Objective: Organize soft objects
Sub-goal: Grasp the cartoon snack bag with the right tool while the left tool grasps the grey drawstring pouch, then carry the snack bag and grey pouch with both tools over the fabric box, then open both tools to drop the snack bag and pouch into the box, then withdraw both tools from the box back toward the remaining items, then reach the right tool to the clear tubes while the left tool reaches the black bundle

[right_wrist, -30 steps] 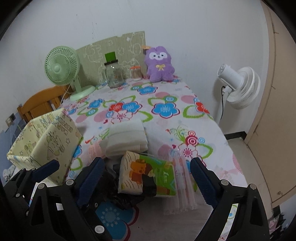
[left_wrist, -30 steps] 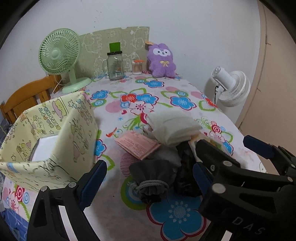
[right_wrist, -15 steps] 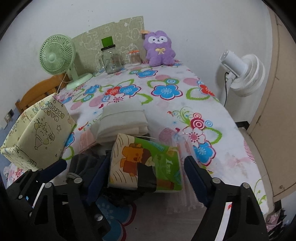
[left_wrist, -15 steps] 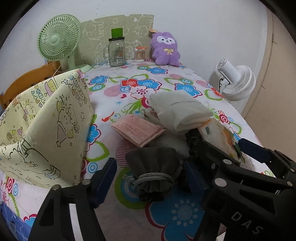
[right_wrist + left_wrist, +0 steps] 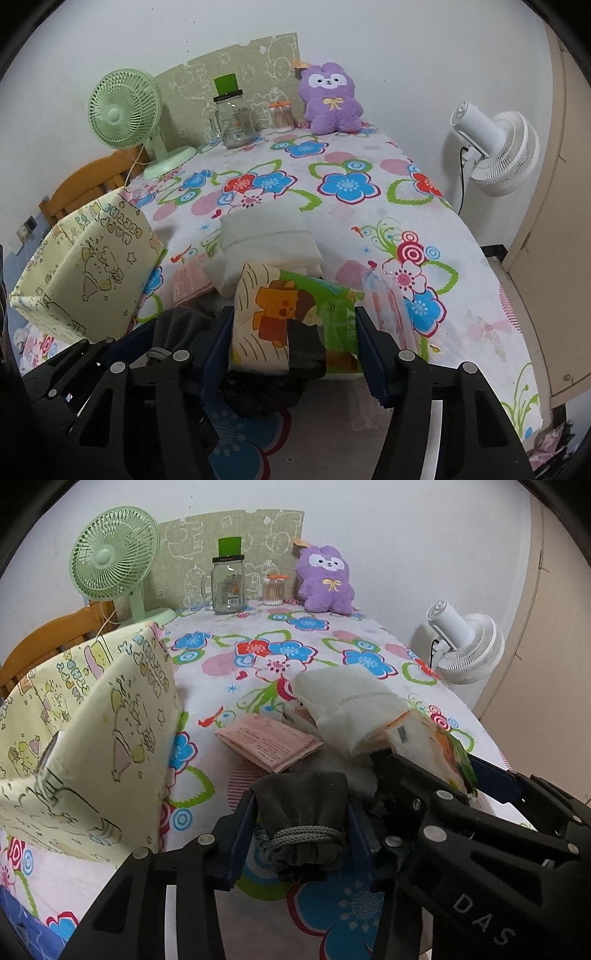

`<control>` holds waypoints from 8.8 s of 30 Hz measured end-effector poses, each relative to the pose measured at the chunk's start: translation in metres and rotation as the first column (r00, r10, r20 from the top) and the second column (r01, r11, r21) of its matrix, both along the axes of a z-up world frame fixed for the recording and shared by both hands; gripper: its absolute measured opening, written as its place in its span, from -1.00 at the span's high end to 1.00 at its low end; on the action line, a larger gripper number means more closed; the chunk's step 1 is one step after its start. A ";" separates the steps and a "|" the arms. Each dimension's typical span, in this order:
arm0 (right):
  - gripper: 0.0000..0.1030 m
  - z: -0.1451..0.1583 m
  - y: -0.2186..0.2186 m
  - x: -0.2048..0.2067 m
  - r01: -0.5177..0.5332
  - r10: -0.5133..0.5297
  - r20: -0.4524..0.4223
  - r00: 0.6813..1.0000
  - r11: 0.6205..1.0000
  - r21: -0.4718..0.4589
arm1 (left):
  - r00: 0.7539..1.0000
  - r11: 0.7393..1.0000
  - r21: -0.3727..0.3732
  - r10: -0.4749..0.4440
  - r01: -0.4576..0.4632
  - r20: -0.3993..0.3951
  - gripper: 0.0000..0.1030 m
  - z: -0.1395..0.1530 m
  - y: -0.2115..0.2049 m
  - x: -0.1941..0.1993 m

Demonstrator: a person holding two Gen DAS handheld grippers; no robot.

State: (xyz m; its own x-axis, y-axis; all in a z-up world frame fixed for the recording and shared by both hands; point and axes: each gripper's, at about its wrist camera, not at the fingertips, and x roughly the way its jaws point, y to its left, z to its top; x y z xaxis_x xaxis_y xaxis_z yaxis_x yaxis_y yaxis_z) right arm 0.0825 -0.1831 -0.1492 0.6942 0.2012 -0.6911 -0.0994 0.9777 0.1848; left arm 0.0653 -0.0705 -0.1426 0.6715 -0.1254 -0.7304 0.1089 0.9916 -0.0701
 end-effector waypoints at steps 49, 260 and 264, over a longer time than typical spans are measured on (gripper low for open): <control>-0.26 0.112 0.019 -0.025 0.027 -0.016 0.192 0.981 0.998 -0.057 | 0.979 0.999 0.047 -0.022 0.013 0.201 0.11 0.104 0.007 -0.018; -0.77 0.020 -0.021 -0.026 0.055 -0.050 0.092 0.995 0.997 -0.058 | 0.988 0.993 0.031 -0.113 0.110 0.102 -0.78 0.014 -0.040 -0.021; -0.77 0.011 -0.030 -0.023 0.066 -0.061 0.070 0.996 0.996 -0.059 | 0.990 0.993 0.023 -0.121 0.120 0.077 -0.69 0.006 -0.048 -0.018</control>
